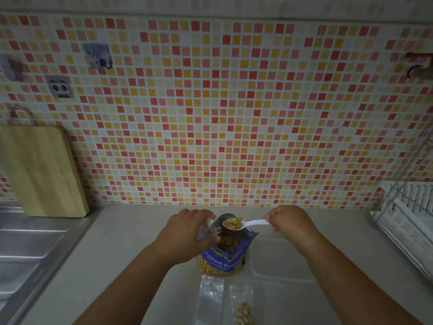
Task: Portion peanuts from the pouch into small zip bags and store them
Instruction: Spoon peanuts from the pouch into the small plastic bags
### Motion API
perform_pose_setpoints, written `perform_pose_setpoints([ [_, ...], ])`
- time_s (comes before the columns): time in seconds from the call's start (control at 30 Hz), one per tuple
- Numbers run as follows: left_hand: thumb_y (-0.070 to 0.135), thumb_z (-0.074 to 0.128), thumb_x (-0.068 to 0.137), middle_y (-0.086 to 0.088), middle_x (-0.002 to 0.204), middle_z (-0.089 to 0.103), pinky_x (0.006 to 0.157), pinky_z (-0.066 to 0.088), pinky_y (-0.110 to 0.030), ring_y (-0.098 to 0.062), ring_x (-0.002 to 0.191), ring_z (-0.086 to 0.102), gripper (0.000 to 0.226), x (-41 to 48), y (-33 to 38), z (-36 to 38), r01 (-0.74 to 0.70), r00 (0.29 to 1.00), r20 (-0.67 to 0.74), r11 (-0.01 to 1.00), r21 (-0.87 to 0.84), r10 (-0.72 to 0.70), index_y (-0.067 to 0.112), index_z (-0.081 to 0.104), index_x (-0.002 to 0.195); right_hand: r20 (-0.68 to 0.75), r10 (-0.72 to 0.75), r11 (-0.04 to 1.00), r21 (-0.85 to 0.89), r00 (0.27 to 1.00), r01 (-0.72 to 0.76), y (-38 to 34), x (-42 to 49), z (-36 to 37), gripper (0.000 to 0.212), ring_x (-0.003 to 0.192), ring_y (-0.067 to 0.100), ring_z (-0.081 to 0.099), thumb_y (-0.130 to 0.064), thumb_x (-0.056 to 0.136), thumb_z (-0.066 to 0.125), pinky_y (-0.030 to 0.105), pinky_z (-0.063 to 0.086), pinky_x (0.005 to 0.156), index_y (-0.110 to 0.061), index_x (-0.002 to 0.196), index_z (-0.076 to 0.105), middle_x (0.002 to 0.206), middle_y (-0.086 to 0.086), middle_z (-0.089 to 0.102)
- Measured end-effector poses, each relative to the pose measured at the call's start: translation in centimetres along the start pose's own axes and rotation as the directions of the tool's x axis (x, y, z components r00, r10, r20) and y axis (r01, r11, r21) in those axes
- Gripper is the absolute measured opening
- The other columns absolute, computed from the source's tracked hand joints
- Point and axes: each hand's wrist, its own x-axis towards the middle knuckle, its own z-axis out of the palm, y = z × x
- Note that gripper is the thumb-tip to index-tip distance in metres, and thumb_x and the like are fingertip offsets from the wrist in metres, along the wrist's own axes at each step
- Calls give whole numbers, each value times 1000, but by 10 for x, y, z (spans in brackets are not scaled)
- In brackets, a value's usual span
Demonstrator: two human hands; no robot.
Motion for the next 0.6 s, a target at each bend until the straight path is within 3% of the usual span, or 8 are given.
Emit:
perform_pose_setpoints([
  [0.1, 59, 50, 83, 8, 131, 53, 95, 36, -32, -16, 117, 46, 57, 5, 1, 4, -17, 999, 30, 995, 100, 14, 30, 41, 131, 0, -25, 998, -52, 1000, 25, -12, -1, -9, 21, 60, 10, 52, -12, 87, 55, 24, 44, 61, -5, 98, 72, 64, -3, 58],
  [0.2, 59, 46, 86, 6, 132, 53, 96, 35, -33, -17, 118, 45, 56, 9, 4, 6, -31, 999, 45, 988, 149, 24, 28, 40, 132, 60, 4, 974, -227, 998, 10, -22, -3, -14, 28, 78, 14, 53, -11, 91, 47, 24, 41, 71, -8, 109, 69, 86, 5, 64],
  [0.3, 59, 44, 87, 5, 131, 53, 95, 36, -33, -17, 116, 46, 56, 12, 7, 9, -36, 998, 57, 986, 162, 27, 26, 41, 132, 82, -55, 959, -275, 995, 75, -26, -1, -11, 27, 74, 16, 55, -12, 87, 51, 24, 44, 66, -6, 104, 71, 84, 6, 66],
  [0.4, 58, 44, 87, 4, 124, 56, 90, 36, -32, -18, 111, 47, 53, 15, 11, 12, -59, 997, 65, 982, 177, 49, 25, 43, 128, 115, -37, 896, -436, 993, 84, -40, 2, -1, 29, 90, 22, 64, -14, 90, 46, 28, 48, 75, -7, 103, 71, 102, 10, 71],
  [0.5, 62, 39, 86, 2, 118, 59, 84, 37, -32, -20, 105, 50, 56, 16, 15, 17, -57, 998, 35, 978, 199, 51, 22, 45, 125, 134, -220, 811, -525, 966, 258, -58, -5, 7, 25, 92, 25, 66, -17, 89, 49, 34, 52, 81, -12, 96, 72, 101, 8, 71],
  [0.6, 69, 26, 80, 2, 115, 62, 81, 39, -32, -20, 102, 53, 67, 16, 14, 23, -18, 1000, -6, 990, 142, 19, 22, 46, 123, 164, -476, 610, -646, 864, 459, -76, -19, 11, 23, 101, 22, 59, -19, 90, 52, 35, 46, 90, -21, 106, 69, 106, 1, 69],
])
